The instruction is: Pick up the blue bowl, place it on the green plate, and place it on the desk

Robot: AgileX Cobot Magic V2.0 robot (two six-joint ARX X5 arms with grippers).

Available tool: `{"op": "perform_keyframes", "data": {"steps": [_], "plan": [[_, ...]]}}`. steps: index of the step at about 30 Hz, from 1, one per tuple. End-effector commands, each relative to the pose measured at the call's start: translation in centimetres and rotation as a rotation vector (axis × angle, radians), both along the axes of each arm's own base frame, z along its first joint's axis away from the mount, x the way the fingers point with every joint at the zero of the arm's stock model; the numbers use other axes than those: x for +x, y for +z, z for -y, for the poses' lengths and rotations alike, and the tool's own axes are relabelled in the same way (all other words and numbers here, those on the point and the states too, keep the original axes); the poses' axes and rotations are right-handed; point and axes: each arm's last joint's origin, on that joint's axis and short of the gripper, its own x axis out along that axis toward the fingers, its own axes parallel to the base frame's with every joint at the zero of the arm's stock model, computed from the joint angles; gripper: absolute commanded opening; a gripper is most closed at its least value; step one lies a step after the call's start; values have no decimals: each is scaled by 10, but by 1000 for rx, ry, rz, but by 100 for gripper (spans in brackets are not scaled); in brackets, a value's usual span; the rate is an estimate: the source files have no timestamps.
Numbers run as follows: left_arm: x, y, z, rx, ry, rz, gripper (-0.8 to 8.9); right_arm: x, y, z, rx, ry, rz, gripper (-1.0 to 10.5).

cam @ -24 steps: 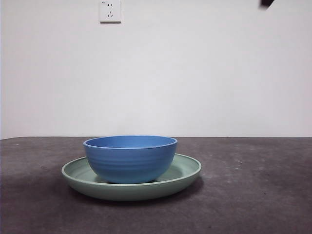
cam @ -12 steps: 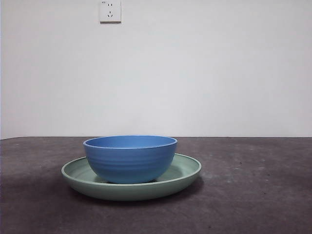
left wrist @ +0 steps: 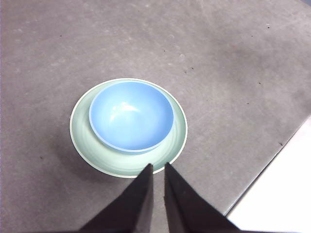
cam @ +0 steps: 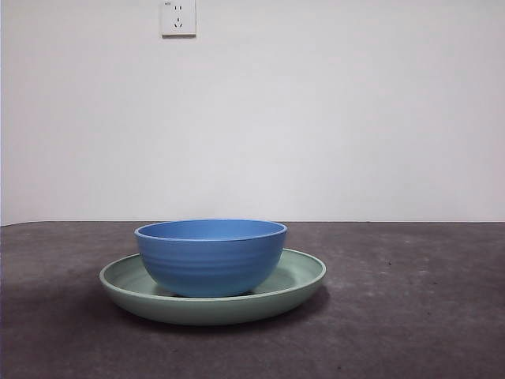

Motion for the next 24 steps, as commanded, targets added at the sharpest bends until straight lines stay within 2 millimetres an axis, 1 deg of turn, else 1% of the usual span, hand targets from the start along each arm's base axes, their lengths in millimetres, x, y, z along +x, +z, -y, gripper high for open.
{"op": "perform_keyframes", "data": {"steps": [1, 8, 11, 14, 16, 19, 24], "plan": [[0, 3, 1, -11, -7, 6, 36, 0, 5, -1, 15, 6, 13, 34], [-2, 3, -1, -21, -7, 18, 36, 0, 5, -1, 15, 6, 14, 34], [-4, 4, -7, -39, 22, 39, 36, 0, 5, -1, 15, 5, 14, 34], [-3, 0, -14, -59, 89, 67, 36, 0, 5, -1, 15, 6, 14, 34], [-1, -7, -20, -63, 152, 93, 36, 0, 5, -1, 15, 6, 14, 34], [6, -23, -29, -54, 245, 189, 36, 0, 5, -1, 15, 5, 14, 34], [18, -64, -44, -98, 462, 332, 36, 0, 5, -1, 15, 5, 14, 34]]}}
